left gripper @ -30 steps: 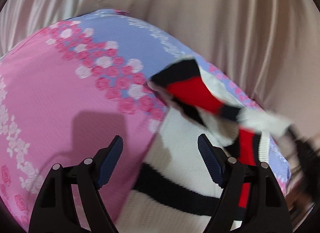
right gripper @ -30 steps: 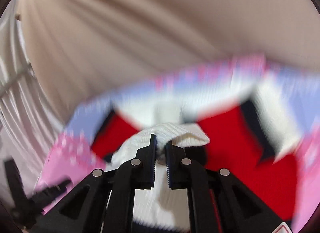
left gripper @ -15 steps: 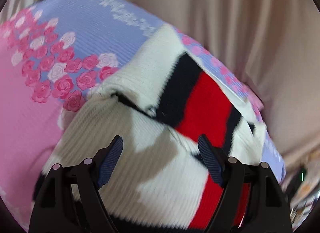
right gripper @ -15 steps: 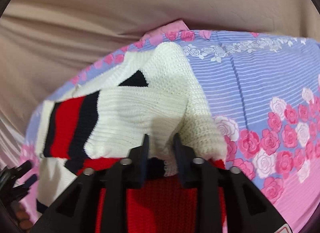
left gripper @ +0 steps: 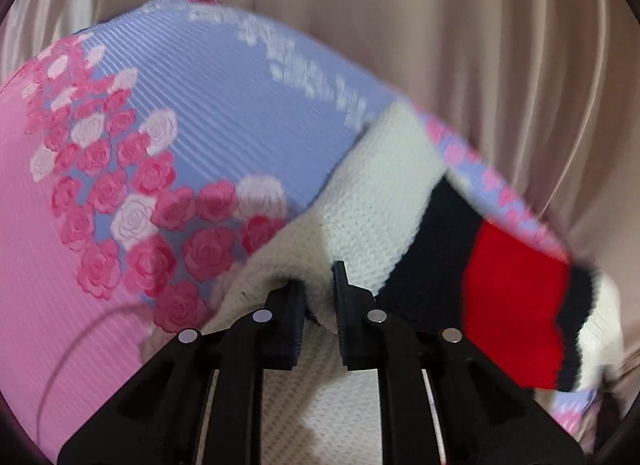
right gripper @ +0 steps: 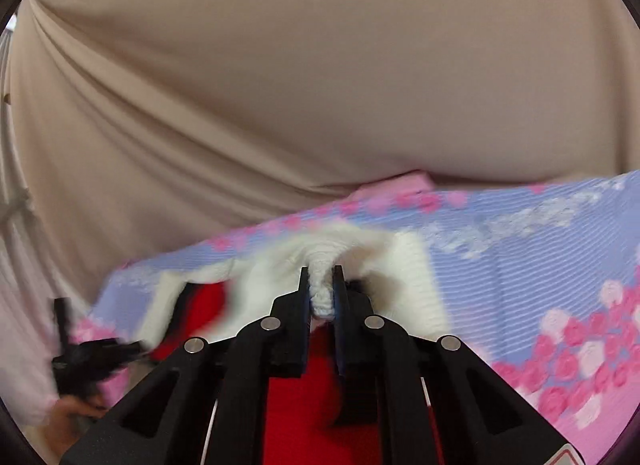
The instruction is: Fold small clothes
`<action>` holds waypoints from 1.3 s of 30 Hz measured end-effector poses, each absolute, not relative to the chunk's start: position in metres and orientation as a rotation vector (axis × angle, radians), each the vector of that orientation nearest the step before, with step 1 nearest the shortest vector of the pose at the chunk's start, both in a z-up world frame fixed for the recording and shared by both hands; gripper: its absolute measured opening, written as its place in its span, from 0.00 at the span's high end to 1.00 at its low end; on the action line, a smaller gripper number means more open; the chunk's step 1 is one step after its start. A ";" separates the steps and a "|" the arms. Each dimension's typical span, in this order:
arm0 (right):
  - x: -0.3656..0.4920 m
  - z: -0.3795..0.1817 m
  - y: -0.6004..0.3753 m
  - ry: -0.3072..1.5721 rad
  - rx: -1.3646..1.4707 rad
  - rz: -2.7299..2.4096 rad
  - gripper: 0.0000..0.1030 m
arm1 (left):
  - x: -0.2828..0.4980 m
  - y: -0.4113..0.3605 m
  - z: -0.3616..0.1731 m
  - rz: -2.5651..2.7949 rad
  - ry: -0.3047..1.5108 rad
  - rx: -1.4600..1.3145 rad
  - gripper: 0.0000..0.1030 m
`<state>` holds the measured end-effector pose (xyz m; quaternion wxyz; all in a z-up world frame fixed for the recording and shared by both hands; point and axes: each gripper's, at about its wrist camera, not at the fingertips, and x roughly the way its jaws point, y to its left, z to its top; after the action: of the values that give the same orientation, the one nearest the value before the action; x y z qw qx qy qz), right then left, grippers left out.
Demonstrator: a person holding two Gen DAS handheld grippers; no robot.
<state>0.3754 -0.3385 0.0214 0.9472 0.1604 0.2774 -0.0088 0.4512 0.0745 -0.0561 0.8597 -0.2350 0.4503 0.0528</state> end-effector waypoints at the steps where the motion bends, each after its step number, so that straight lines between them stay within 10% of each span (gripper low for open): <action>1: 0.400 -0.011 -0.340 0.730 0.324 -0.048 0.92 | 0.452 0.072 -0.059 0.117 0.959 -0.481 0.88; 12: 0.402 -0.034 -0.347 0.786 0.349 -0.082 0.90 | 0.447 0.053 -0.058 0.110 0.952 -0.319 0.88; 21: 0.408 -0.050 -0.344 0.854 0.358 -0.109 0.64 | 0.445 0.053 -0.059 0.112 0.949 -0.287 0.86; 23: 0.418 -0.056 -0.340 0.874 0.360 -0.103 0.68 | 0.444 0.052 -0.059 0.111 0.947 -0.276 0.86; 24: 0.420 -0.053 -0.337 0.870 0.343 -0.094 0.94 | 0.444 0.052 -0.059 0.112 0.947 -0.274 0.86; 30: 0.393 0.030 -0.325 0.516 0.233 -0.036 0.92 | 0.441 0.051 -0.060 0.110 0.936 -0.255 0.85; 34: 0.454 -0.060 -0.355 0.913 0.224 -0.108 0.91 | 0.442 0.047 -0.059 0.130 0.941 -0.245 0.84; 39: 0.387 -0.011 -0.372 0.704 0.300 -0.124 0.77 | 0.422 0.061 -0.046 0.085 0.936 -0.299 0.78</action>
<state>0.3874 -0.3723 -0.0106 0.9259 0.1463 0.3431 -0.0603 0.4219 0.0609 -0.0462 0.8809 -0.1436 0.4491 0.0407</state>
